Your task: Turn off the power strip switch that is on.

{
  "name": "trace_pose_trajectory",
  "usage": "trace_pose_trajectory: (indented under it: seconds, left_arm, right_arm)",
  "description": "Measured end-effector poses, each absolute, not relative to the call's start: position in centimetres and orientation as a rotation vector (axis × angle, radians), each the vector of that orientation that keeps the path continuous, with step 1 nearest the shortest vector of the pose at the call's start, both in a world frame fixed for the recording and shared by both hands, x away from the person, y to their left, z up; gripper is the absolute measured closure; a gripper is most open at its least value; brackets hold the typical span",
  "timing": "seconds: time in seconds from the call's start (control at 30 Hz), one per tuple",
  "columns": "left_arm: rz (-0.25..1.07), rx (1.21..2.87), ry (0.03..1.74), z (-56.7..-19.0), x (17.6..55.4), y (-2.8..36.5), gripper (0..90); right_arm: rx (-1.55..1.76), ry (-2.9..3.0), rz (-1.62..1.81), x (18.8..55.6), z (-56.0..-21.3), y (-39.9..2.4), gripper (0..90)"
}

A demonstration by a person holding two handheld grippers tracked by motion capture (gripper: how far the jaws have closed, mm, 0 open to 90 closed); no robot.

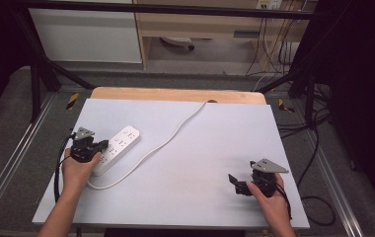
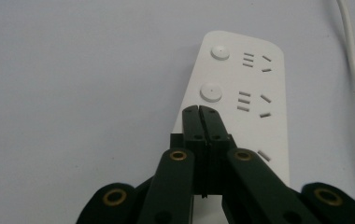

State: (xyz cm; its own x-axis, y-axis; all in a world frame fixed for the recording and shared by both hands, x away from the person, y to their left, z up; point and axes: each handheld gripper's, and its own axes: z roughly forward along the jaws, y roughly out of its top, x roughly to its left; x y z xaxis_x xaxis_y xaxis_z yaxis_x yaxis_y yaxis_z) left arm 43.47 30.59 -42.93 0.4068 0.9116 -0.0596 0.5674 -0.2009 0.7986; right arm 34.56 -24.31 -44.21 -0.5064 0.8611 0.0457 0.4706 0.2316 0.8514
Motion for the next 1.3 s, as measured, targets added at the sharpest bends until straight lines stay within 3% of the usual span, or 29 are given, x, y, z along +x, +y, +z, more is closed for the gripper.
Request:
trace_pose_trajectory:
  seconds: [0.97, 1.3]
  left_arm:
    - [0.585, 1.836, 1.225, -42.52, 43.01, 30.29, 90.0]
    - [0.616, 1.792, 1.189, -42.23, 42.92, 29.89, 66.3]
  right_arm:
    - [1.225, 2.068, 1.202, 34.52, -44.15, -24.33, 3.5]
    - [1.224, 2.071, 1.2, 34.54, -44.18, -24.3, 3.5]
